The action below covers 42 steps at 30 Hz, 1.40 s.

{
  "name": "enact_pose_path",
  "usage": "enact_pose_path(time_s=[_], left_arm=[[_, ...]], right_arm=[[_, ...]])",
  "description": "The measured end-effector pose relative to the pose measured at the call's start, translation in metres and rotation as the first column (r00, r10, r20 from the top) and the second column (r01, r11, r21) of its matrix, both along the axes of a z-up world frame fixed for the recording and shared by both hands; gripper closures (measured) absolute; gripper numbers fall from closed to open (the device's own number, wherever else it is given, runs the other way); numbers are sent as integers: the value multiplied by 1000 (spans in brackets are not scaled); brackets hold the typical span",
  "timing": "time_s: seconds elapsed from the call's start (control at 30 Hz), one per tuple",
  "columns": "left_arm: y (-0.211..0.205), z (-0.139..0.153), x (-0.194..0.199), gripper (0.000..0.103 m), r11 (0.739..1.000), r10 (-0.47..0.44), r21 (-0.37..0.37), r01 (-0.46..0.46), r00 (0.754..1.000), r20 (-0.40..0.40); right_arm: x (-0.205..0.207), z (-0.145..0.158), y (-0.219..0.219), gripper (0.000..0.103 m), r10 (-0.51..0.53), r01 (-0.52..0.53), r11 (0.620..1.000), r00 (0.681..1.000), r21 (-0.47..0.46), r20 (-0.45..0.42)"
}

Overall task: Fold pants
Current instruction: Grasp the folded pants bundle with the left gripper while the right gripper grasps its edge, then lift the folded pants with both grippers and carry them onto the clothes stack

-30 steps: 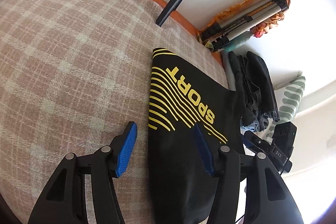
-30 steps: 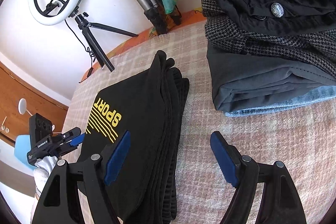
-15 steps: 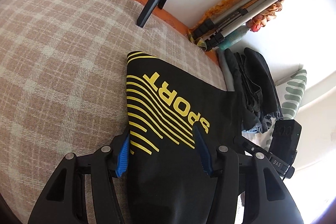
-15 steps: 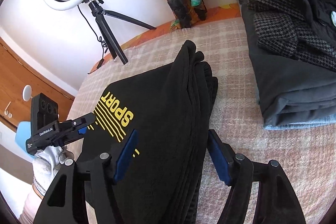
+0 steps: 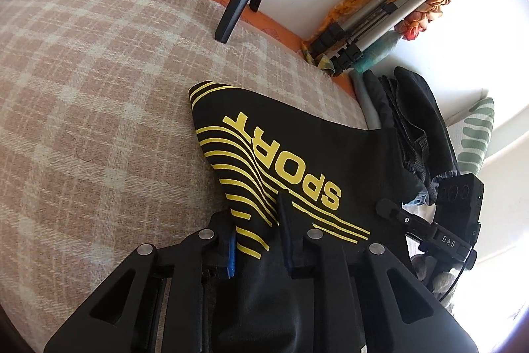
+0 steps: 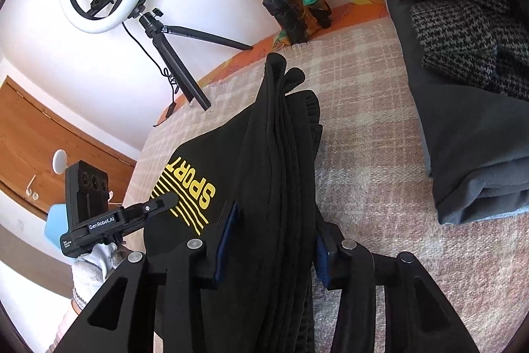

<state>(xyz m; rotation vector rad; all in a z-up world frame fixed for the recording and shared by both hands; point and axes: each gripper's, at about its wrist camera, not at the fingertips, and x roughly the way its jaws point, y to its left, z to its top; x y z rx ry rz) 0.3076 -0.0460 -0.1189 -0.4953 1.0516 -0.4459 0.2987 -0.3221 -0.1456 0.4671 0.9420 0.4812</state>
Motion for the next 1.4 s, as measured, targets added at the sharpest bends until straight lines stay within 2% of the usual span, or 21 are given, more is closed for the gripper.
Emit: enact_pose_path(time_s=[0.07, 0.2, 0.43, 0.53, 0.67, 0.77, 1.1, 1.4], left_arm=[[-2, 1, 1, 88, 1000, -2, 11, 2, 1000, 5], [-10, 5, -2, 94, 998, -6, 67, 3, 999, 46], [-12, 30, -16, 99, 994, -13, 108, -3, 988, 151], [-11, 41, -21, 100, 994, -17, 105, -2, 982, 187], [-8, 45, -26, 100, 997, -11, 78, -4, 981, 193], [-12, 53, -32, 100, 996, -22, 90, 2, 974, 225], [-50, 117, -52, 100, 992, -94, 109, 55, 915, 391], [-115, 179, -54, 100, 985, -173, 117, 131, 837, 519]], right_arm=[[-2, 2, 6, 75, -2, 3, 999, 1000, -37, 22], [-9, 10, 15, 76, -6, 11, 996, 999, -91, 52], [-27, 38, 18, 77, -16, 38, 988, 989, -150, 144], [-33, 48, 16, 77, -16, 40, 989, 986, -142, 165], [-40, 58, 16, 77, -16, 44, 988, 982, -149, 187], [-49, 71, 15, 77, -15, 54, 984, 974, -169, 227], [-89, 128, -10, 77, -65, 142, 972, 928, -188, 367], [-112, 181, -70, 77, -166, 260, 954, 874, -151, 456]])
